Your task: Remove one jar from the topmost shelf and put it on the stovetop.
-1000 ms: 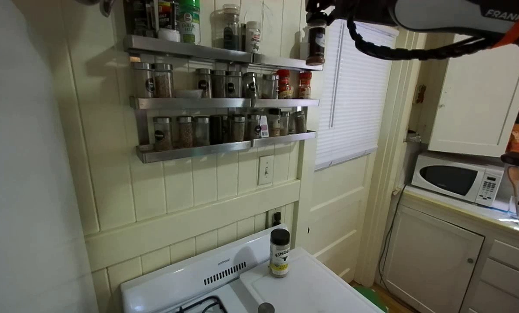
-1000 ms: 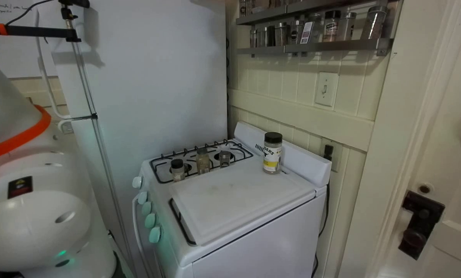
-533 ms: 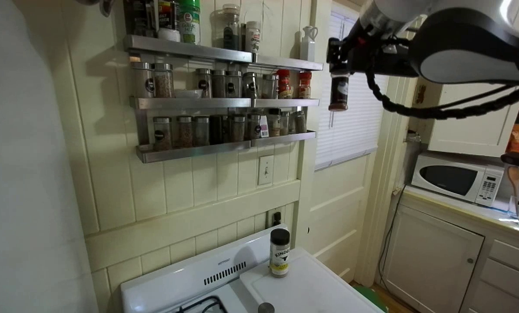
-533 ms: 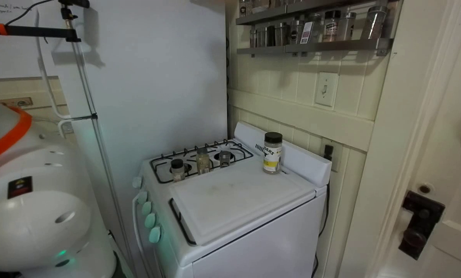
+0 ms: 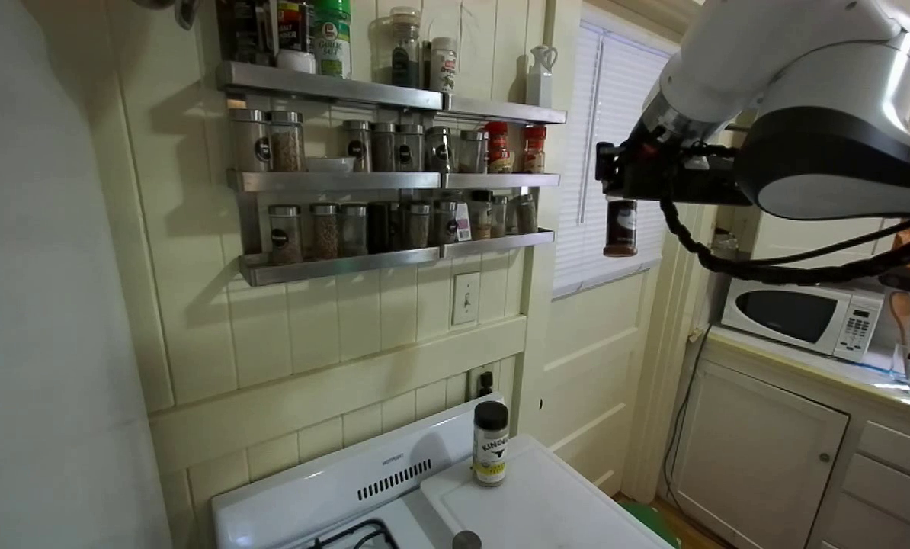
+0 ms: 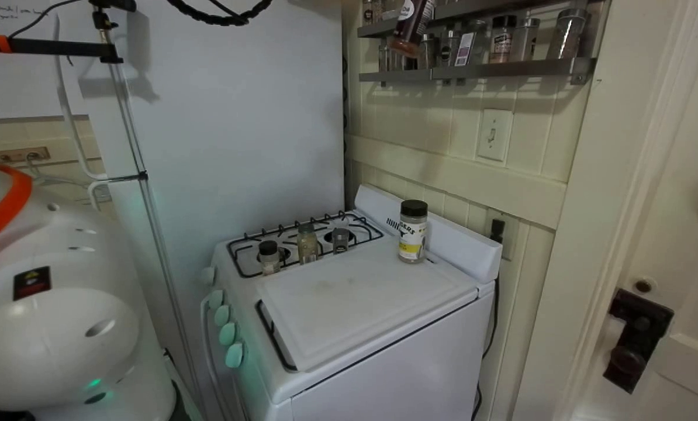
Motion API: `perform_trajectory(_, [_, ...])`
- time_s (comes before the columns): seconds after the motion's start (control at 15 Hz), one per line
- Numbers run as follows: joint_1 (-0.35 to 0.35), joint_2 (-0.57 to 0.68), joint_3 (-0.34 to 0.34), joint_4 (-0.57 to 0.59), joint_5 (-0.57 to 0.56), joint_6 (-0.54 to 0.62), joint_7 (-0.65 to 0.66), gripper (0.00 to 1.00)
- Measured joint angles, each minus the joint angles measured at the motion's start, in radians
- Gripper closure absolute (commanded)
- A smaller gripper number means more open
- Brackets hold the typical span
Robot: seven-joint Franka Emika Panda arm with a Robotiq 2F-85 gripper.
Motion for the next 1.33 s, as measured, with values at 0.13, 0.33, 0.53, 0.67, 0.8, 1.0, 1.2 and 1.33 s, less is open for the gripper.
perform_trajectory(0.13, [0.000,-0.002,0.000,0.000,0.000,0.000,0.000,0.70])
perform_trajectory(0.33, [0.000,0.014,0.006,0.004,-0.054,0.082,0.002,0.70])
perform_trajectory(0.53, [0.003,0.059,0.041,-0.031,-0.125,0.278,0.077,0.70])
perform_trajectory(0.67, [0.011,0.100,0.077,-0.067,-0.171,0.386,0.153,0.70])
perform_trajectory(0.8, [0.022,0.135,0.108,-0.108,-0.213,0.450,0.225,0.70])
perform_trajectory(1.0, [0.051,0.157,0.127,-0.180,-0.266,0.484,0.310,0.70])
perform_trajectory(1.2, [0.082,0.153,0.125,-0.257,-0.326,0.500,0.378,0.70])
perform_trajectory(1.33, [0.098,0.151,0.125,-0.305,-0.394,0.521,0.444,0.45])
